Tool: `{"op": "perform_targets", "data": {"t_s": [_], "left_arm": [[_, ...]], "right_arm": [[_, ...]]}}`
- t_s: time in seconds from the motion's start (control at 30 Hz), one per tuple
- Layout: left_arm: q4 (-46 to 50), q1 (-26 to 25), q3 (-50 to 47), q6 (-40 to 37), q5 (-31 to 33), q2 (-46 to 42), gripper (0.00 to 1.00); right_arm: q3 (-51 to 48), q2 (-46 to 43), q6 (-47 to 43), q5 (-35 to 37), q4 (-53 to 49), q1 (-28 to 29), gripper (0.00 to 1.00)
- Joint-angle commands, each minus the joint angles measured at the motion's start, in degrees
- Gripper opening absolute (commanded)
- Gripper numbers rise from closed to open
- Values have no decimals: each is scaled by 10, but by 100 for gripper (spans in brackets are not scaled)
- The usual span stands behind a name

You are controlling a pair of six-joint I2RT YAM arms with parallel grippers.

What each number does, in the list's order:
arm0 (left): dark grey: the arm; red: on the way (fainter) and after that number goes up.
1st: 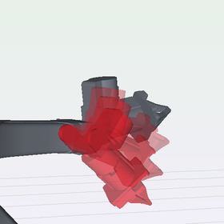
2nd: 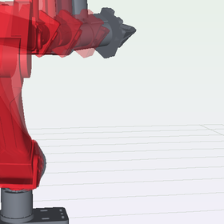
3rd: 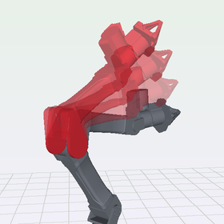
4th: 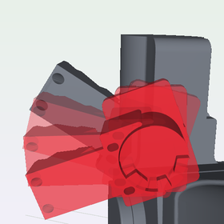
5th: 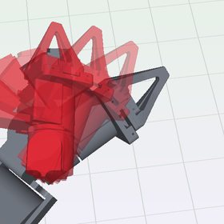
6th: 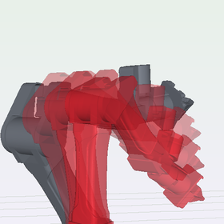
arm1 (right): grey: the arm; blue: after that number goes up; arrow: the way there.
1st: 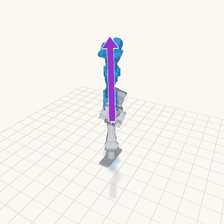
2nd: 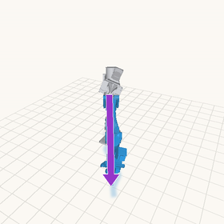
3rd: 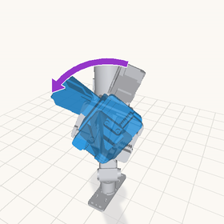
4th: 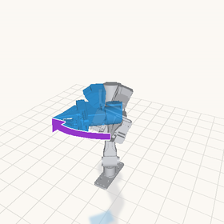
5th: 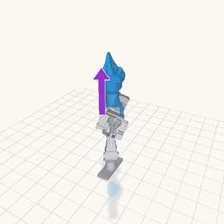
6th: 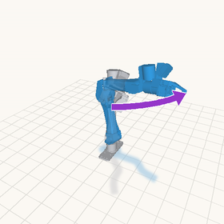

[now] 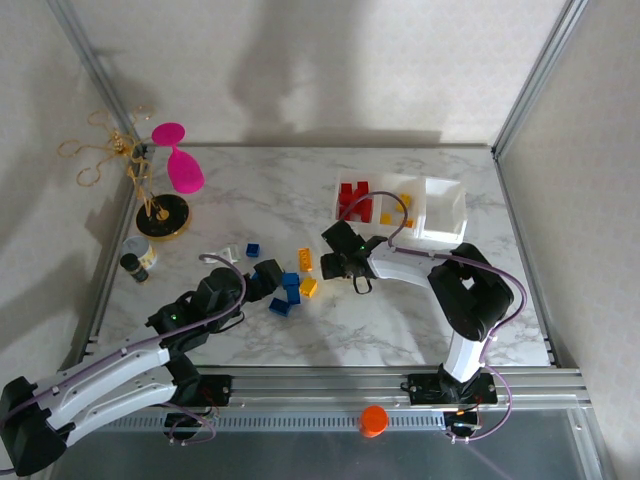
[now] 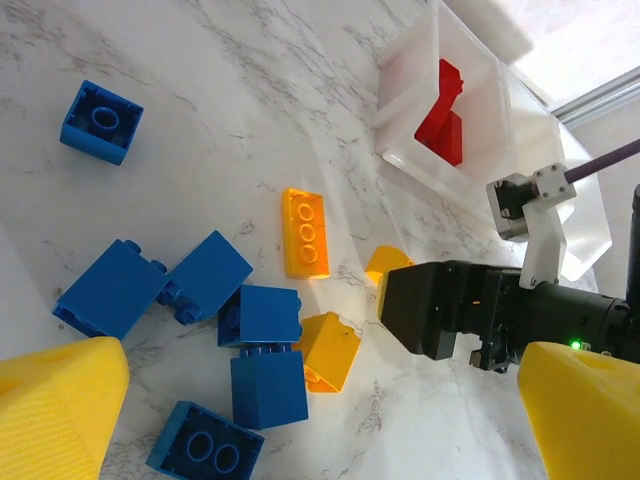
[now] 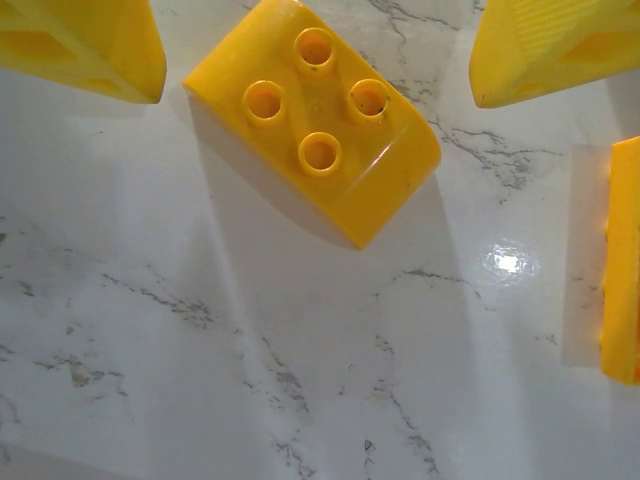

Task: Sort the legos into containers by color
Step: Pick up the lego from the center of the table.

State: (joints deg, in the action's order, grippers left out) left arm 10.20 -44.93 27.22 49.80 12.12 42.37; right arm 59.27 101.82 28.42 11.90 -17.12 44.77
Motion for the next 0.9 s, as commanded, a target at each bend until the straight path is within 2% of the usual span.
{"op": "perform_targets", "data": {"t_s": [0.0,0.3,0.43,0.63,0.87], "left_arm": [[7,-4,9,7,22,-9,100],[-5,-3,18,6,11,11,100],[-3,-3,13,7,9,6,100],[4,-3,6,8,12,-7,100],[0,-4,6,9,6,-8,100]], "right_arm": [[-26,-13,-6,-9,-10,3,80],[27,30,5,55,-46,-3,82],[54,51,6,69,-50,-21,79],[50,57,-4,26,-26,-25,65],[33,36,1,26,-17,-24,46]]}}
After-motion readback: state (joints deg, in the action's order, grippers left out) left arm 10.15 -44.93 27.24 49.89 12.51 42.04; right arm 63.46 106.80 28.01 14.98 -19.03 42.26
